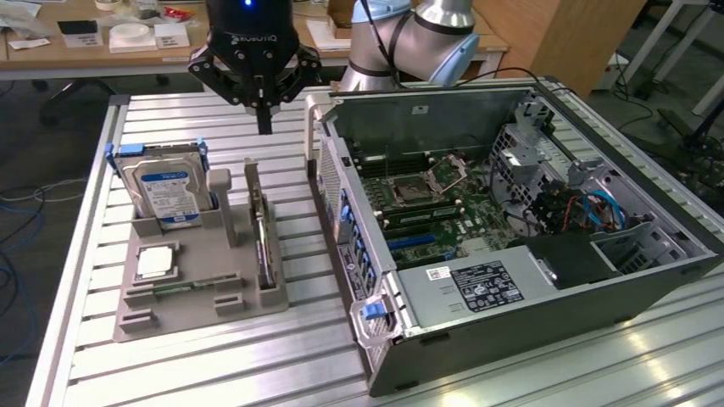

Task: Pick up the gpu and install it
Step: 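Reach for the gpu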

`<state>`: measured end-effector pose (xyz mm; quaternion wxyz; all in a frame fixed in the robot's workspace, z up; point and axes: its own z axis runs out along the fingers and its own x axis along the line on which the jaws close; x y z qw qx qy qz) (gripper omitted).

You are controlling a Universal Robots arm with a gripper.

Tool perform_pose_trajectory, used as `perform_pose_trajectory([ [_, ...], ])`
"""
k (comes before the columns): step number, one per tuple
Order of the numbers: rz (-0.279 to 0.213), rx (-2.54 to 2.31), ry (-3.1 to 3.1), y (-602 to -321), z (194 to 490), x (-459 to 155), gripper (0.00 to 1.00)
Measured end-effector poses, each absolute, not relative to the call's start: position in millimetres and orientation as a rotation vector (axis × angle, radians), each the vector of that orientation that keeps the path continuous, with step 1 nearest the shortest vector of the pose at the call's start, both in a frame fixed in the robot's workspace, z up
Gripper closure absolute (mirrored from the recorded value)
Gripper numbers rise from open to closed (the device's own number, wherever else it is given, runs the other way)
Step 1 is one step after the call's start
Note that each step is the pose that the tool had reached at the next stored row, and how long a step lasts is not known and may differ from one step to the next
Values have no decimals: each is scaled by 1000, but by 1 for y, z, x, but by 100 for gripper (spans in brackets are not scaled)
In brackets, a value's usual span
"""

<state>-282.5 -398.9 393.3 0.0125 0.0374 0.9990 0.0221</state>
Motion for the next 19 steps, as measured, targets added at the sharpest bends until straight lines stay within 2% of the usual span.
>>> perform_pose_trajectory([
  [19,69,117,3114,-399,393,-305,89],
])
